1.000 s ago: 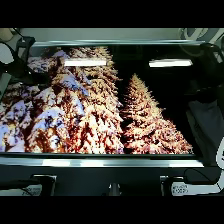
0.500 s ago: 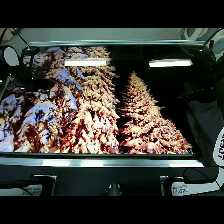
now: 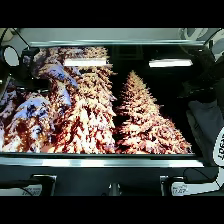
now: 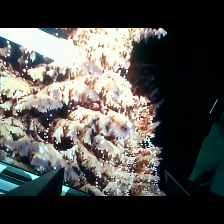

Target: Fold the shirts.

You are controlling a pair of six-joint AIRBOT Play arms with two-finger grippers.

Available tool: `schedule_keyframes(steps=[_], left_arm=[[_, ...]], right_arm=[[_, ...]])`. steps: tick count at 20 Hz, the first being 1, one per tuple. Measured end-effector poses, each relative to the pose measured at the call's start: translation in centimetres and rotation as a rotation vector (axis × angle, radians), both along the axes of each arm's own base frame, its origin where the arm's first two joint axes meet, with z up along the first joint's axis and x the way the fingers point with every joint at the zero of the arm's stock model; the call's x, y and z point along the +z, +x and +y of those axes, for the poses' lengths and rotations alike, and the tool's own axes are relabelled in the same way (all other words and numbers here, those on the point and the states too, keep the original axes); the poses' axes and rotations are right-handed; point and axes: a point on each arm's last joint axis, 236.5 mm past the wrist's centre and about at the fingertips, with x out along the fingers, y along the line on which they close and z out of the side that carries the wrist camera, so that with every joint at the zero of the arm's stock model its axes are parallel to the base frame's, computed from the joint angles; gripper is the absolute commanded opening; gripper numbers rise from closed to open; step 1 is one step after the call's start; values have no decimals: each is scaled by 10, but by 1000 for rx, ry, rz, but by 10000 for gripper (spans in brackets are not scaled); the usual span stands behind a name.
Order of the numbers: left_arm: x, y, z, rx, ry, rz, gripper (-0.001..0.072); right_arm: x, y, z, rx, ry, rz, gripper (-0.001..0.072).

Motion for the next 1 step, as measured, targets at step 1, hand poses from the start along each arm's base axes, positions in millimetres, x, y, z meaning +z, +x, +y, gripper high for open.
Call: schedule_keyframes(steps=[1], left_arm=[[0,0,0,0,0,0,564]], right_arm=[[0,0,0,0,0,1,689]])
